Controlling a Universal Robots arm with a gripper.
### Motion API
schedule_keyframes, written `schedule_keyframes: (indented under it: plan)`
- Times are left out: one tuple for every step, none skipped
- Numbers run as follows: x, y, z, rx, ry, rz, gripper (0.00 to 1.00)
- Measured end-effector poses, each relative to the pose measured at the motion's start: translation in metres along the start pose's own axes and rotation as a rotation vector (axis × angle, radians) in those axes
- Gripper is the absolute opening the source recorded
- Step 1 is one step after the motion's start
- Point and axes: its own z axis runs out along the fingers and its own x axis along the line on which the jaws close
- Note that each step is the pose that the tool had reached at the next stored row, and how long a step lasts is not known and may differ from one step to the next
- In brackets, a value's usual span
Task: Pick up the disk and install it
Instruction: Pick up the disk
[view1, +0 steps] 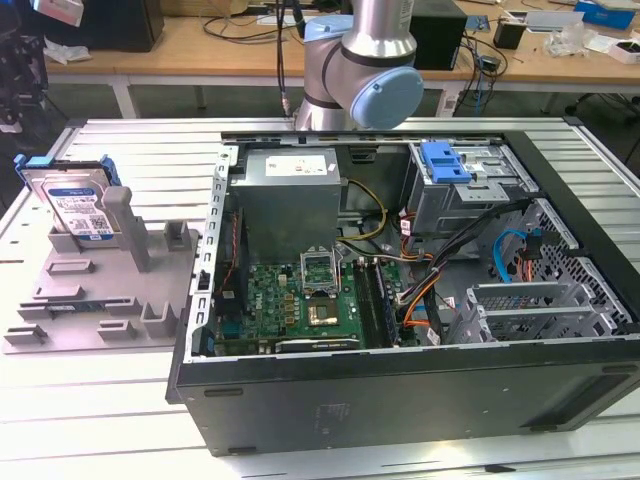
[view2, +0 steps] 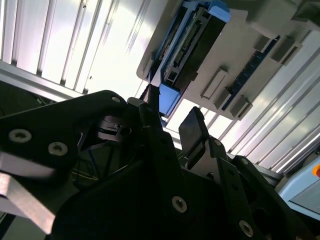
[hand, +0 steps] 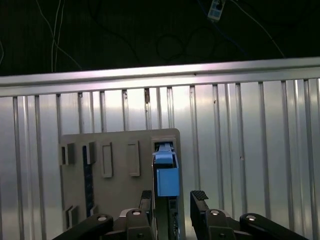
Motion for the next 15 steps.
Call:
schedule_keyframes:
  plan:
    - [0.0000,0.0000,0.0004,-0.0001,0.0001,0.000,0.44]
    - [0.0000,0.0001,0.0009,-0.0001,0.0000,0.000,0.44]
    - [-0.0001,0.0000,0.0015,0.0000,0.0000,0.000,0.44]
    - [-0.0001,0.0000,0.0020,0.0000,0.0000,0.000,0.44]
    - [-0.0001,0.0000,0.0026,-0.0001,0.0000,0.000,0.44]
    - [-0.0001,0.0000,0.0037,-0.0001,0.0001,0.000,0.44]
    - [-0.0002,0.0000,0.0044,-0.0001,0.0000,0.000,0.44]
    - [-0.0002,0.0000,0.0049,-0.0001,0.0001,0.000,0.44]
    - [-0.0002,0.0000,0.0055,-0.0002,0.0001,0.000,0.44]
    - [-0.0002,0.0000,0.0060,-0.0001,0.0000,0.000,0.44]
    - [-0.0002,-0.0001,0.0064,-0.0002,0.0001,0.000,0.44]
    - [-0.0002,-0.0001,0.0070,-0.0001,0.0001,0.000,0.44]
    - [-0.0003,-0.0001,0.0077,-0.0001,0.0000,0.000,0.44]
    - [-0.0002,-0.0001,0.0083,-0.0001,0.0000,0.000,0.44]
    - [-0.0002,-0.0001,0.0088,-0.0001,0.0001,0.000,0.44]
